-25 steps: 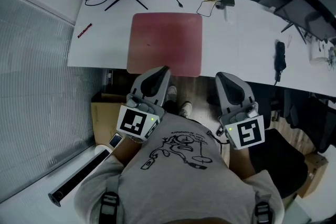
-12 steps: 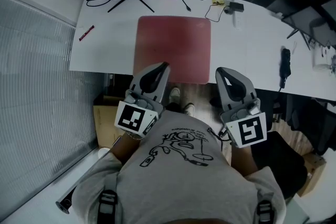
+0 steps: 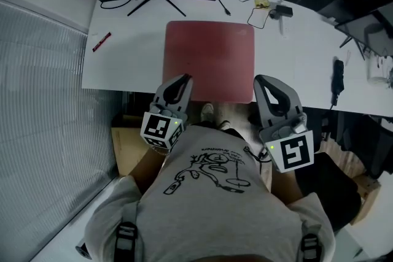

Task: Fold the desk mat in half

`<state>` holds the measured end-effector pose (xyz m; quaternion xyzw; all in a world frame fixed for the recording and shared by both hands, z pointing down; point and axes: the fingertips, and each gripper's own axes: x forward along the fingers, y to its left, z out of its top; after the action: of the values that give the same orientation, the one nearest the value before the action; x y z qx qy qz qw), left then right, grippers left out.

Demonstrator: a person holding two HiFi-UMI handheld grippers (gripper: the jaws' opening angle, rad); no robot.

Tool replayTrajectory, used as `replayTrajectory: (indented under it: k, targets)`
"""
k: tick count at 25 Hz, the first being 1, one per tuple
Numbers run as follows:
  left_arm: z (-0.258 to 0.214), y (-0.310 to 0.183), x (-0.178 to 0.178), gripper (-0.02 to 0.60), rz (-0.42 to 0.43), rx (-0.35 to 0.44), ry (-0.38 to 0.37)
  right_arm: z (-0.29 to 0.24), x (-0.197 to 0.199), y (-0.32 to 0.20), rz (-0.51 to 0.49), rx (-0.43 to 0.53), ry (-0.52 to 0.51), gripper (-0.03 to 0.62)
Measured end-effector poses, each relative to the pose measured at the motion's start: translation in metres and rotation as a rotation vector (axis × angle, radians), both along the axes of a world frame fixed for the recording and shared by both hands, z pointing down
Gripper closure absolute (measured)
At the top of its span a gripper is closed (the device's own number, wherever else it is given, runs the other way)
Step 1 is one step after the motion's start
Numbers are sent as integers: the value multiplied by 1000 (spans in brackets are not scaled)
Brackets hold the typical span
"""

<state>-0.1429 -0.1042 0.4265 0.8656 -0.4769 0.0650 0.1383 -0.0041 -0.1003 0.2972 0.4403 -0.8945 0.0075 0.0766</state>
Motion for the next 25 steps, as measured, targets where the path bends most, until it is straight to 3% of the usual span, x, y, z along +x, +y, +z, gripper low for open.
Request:
replayTrajectory:
  k: [6,16,25]
  targets:
    - [72,-7,-36,497,-25,-109,-15,6,-23,-11,5,-8,8,588]
    - [196,14,-92,483,-114,-359,-20,6,-41,-21,0,-1,11,588]
    - [271,43,-132,433,-227,-578,35,9,-51,-21,4,-11,5,588]
